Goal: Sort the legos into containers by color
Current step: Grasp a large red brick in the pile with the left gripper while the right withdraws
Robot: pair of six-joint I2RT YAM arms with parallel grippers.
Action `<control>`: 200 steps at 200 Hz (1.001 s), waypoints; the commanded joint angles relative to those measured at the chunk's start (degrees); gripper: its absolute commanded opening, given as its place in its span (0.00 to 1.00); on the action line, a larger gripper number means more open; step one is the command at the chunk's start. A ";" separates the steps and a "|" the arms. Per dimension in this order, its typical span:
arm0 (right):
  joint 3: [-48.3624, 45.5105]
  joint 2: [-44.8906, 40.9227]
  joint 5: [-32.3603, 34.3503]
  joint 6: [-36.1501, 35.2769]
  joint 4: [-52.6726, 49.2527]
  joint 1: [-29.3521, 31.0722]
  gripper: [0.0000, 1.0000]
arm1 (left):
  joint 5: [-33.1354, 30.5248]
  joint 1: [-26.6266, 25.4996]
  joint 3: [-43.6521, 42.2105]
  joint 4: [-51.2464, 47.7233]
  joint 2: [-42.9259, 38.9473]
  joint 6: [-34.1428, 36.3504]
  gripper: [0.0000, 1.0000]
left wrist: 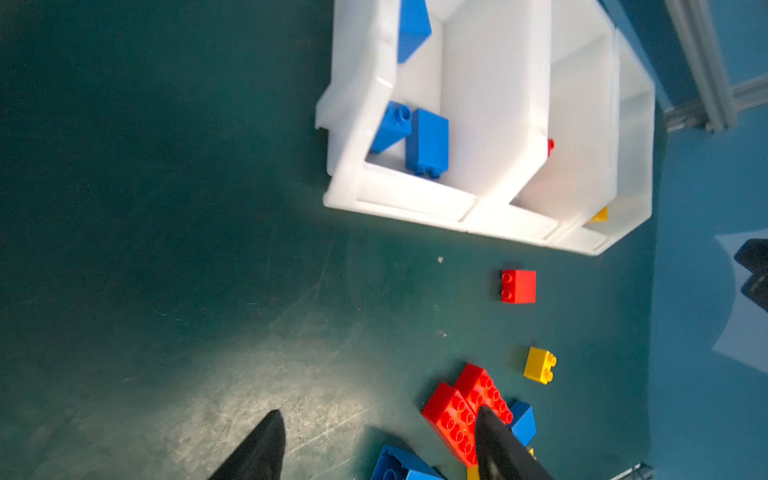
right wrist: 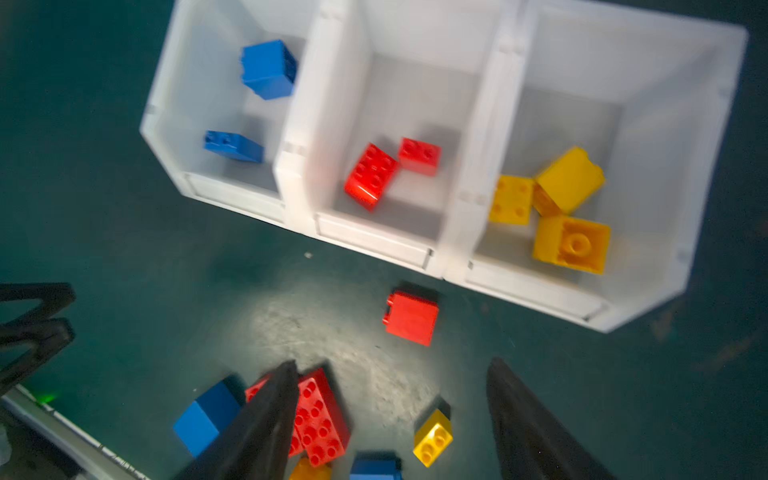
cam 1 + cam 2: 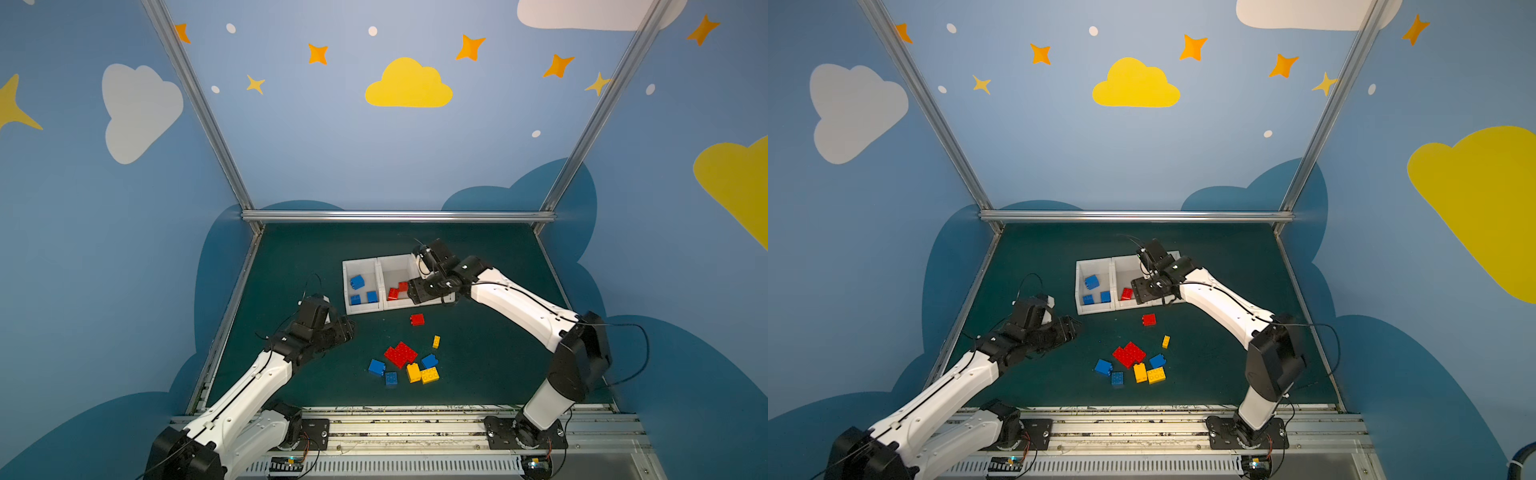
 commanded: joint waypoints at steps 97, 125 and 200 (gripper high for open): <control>-14.05 -15.11 3.17 7.61 -1.08 -7.87 0.72 | -0.24 -18.62 17.96 -3.20 24.92 14.55 0.73; -15.58 -16.59 2.98 7.75 -1.09 -8.67 0.72 | 0.12 -21.81 23.16 -7.12 31.19 17.96 0.73; -18.44 -18.86 2.46 8.52 -0.92 -9.46 0.72 | 0.86 -25.34 31.55 -12.03 42.59 22.63 0.74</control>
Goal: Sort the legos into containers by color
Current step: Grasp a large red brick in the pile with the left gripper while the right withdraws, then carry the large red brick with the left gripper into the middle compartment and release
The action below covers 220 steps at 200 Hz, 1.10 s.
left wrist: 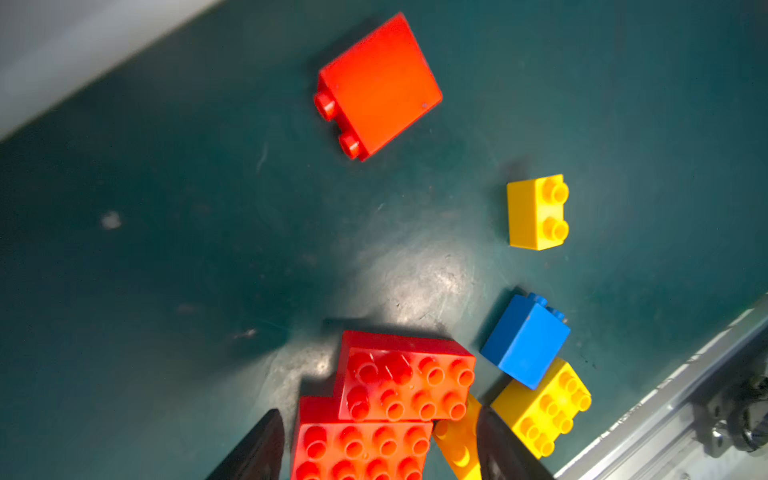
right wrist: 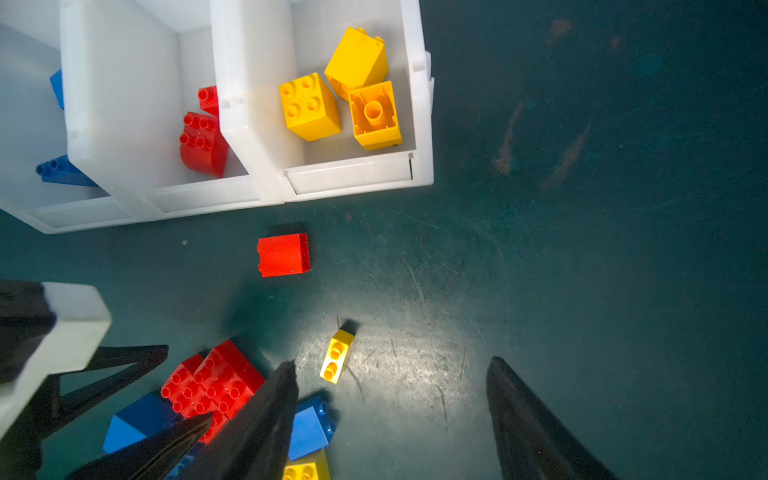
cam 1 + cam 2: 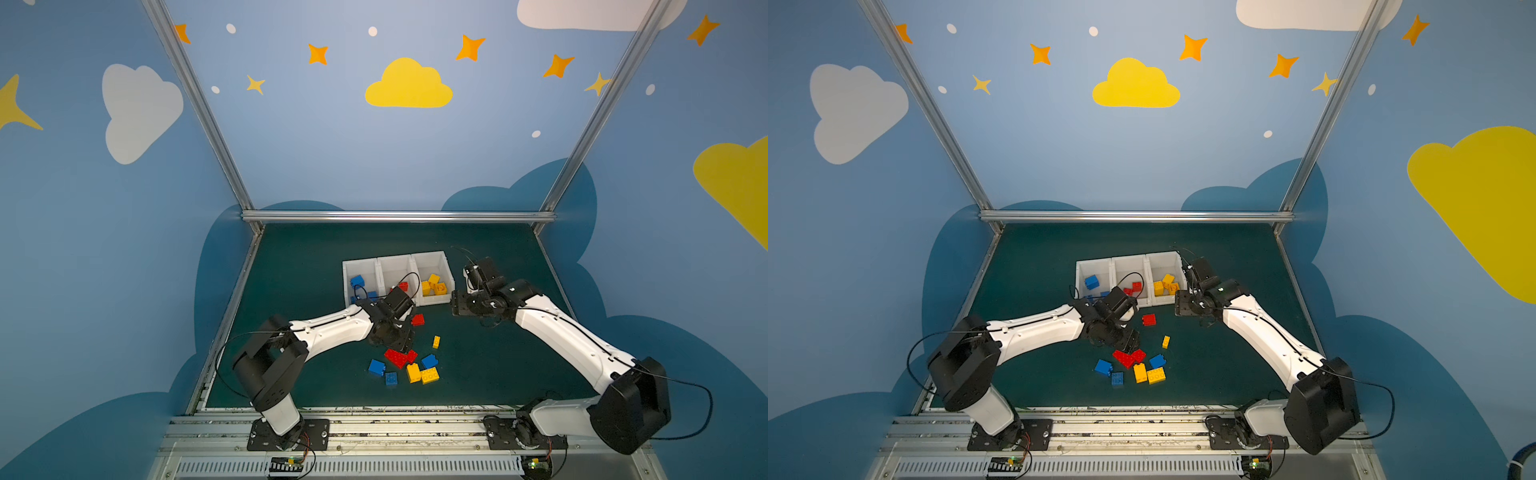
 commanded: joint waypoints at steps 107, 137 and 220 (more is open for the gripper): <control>-2.72 -2.59 -0.77 0.83 -0.32 -1.15 0.73 | -4.81 -4.44 11.11 -11.47 11.56 6.20 0.77; -2.74 -2.40 -0.86 0.81 -0.32 -1.37 0.73 | -5.19 -4.55 12.11 -12.12 13.01 6.12 0.77; -2.77 -2.94 -0.59 0.84 -0.54 -1.60 0.73 | -7.93 -4.68 14.16 -13.51 14.49 4.96 0.63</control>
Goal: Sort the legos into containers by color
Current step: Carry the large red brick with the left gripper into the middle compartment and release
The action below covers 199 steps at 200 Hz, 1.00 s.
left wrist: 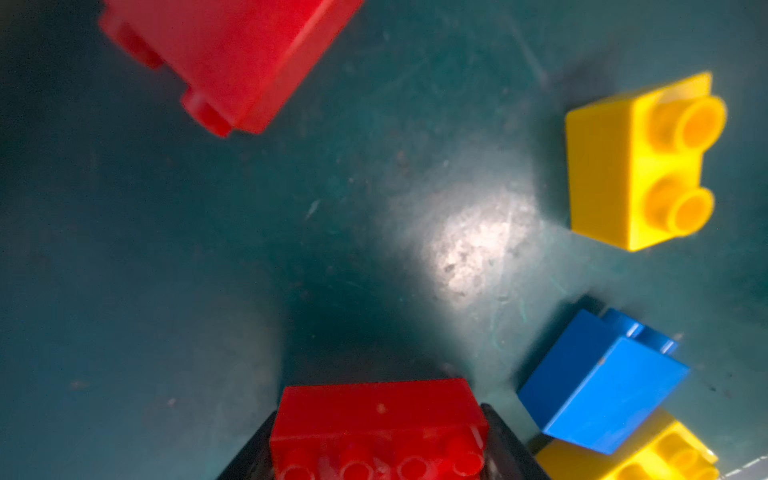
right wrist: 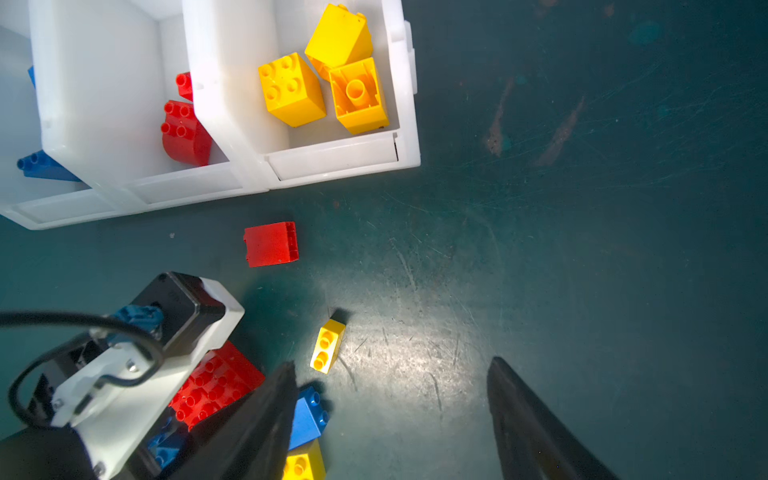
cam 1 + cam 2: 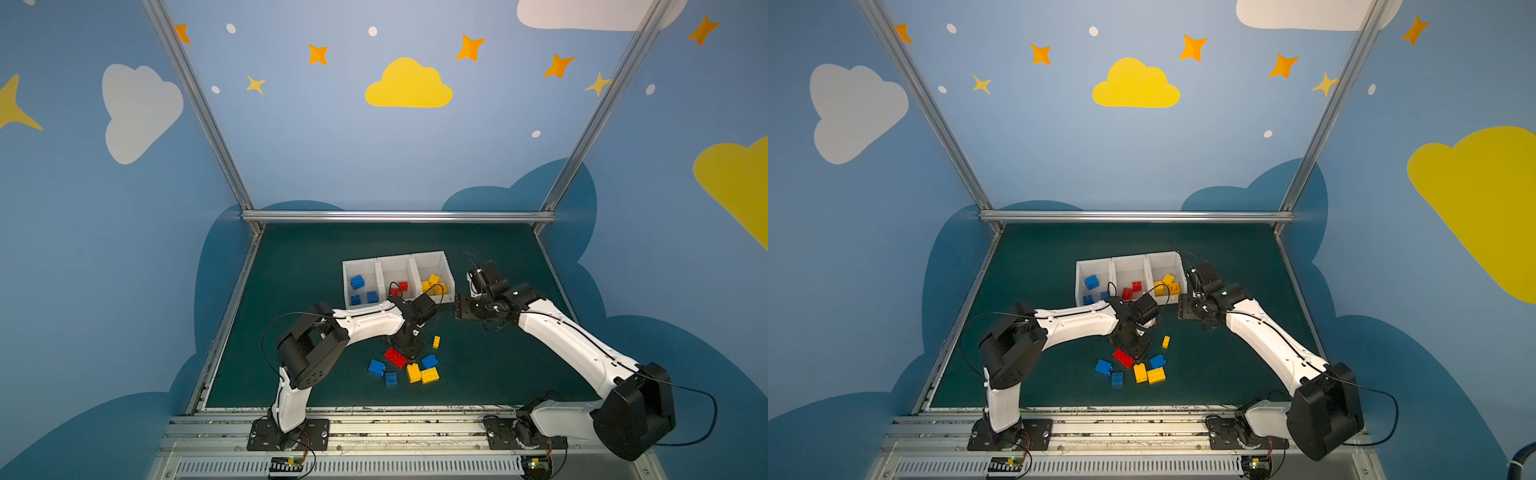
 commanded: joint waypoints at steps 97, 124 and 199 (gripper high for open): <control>-0.38 -4.24 0.24 -0.89 -2.02 -1.78 0.73 | -2.91 9.23 15.23 0.23 -1.08 -0.49 0.59; -0.46 -4.66 -0.34 -0.79 -2.01 -1.94 0.73 | -4.26 12.64 24.13 -0.13 4.49 -0.10 0.59; -1.80 -6.52 -0.99 -0.09 -2.10 -2.04 0.73 | -4.94 16.19 42.95 -7.19 17.25 2.53 0.60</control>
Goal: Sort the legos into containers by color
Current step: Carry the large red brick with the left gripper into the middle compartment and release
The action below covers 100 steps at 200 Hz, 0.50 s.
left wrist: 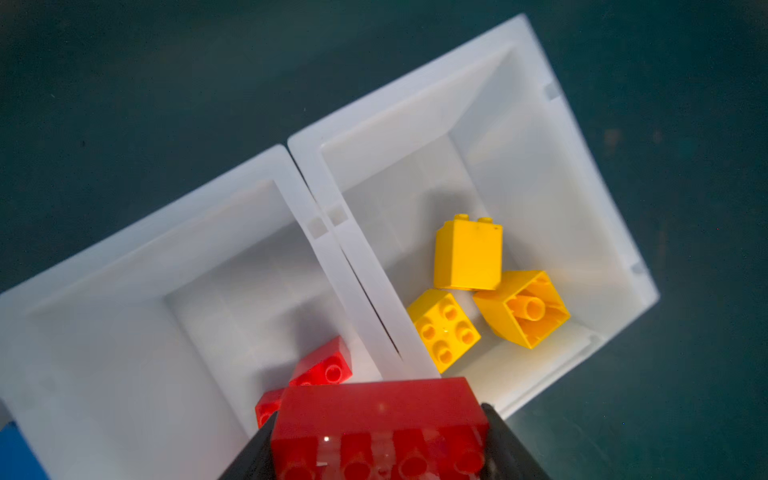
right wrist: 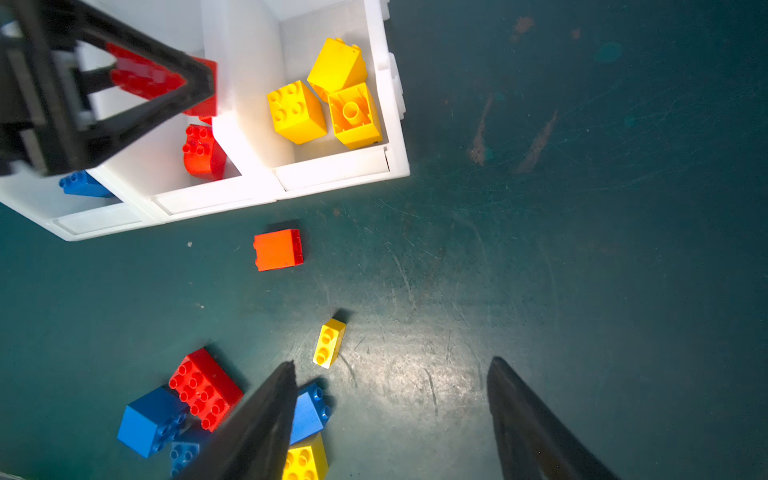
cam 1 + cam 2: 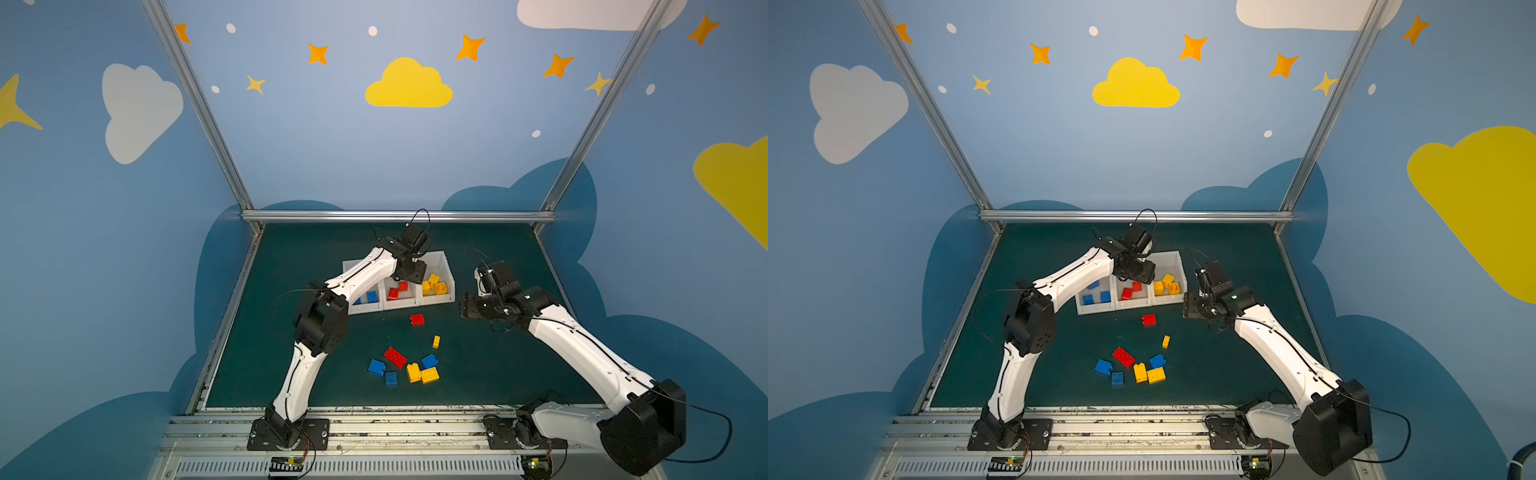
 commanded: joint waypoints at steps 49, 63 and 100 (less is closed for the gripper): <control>-0.34 -1.49 -0.54 0.11 -1.35 -0.25 0.73 | -1.36 2.08 -0.15 -2.64 -1.02 0.25 0.61; -0.25 -1.37 -0.78 0.21 -1.35 -0.24 0.72 | -1.36 2.43 -1.08 -2.08 -1.52 0.09 0.61; -0.55 -1.77 -1.15 3.03 -0.96 -0.26 0.73 | -1.92 2.83 -2.66 -1.35 -2.62 -0.20 0.70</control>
